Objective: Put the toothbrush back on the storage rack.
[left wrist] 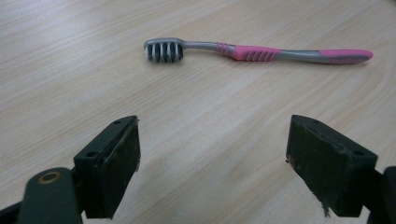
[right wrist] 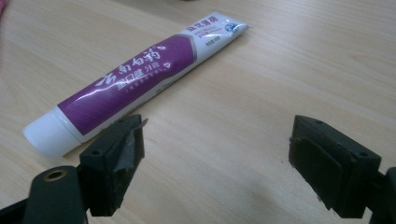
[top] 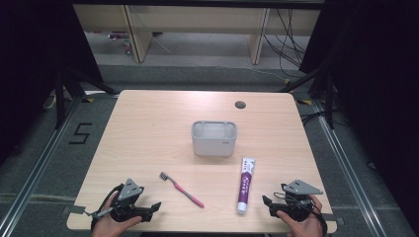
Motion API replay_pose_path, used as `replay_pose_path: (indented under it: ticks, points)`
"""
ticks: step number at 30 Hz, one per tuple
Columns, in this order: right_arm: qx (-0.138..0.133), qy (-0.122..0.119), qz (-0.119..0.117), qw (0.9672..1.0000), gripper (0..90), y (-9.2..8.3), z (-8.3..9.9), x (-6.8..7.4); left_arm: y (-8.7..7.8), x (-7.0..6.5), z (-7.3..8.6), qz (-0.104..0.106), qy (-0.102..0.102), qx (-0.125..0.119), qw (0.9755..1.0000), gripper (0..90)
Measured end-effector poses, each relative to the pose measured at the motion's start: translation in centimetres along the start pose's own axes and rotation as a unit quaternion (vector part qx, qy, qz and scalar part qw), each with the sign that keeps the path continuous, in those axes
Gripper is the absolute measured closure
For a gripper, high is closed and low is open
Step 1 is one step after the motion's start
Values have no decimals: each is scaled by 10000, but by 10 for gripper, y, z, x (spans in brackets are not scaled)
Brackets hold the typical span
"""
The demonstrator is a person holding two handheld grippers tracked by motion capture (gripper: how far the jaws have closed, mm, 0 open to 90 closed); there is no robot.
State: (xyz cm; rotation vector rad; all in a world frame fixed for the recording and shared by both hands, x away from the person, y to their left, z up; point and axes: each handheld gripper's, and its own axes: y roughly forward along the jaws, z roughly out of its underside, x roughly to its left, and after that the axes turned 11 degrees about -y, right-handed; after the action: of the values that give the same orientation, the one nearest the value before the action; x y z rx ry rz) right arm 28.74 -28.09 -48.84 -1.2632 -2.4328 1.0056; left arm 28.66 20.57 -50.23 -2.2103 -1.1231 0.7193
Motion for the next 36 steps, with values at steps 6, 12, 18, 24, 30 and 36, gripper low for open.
replay_pose_path:
  ticks: [6,12,18,24,30,36]
  points:
    - [-35,-3,117,9999,184,-1,0,-3,2,-1,1,68,-36,-9,10000,168]
    - [-24,3,187,9998,192,-1,1,-5,3,-2,1,346,-331,110,9988,168]
    - [2,13,193,9998,192,-1,1,-4,3,-5,-2,460,-557,194,9972,179]
    - [-16,34,101,9999,197,0,0,-4,6,-9,-6,523,-778,253,9953,223]
    - [25,-56,30,10000,201,2,1,-4,4,-11,-13,522,-868,223,9946,268]
    - [72,80,-32,9999,203,2,0,-2,15,-19,-25,634,-864,382,9935,271]
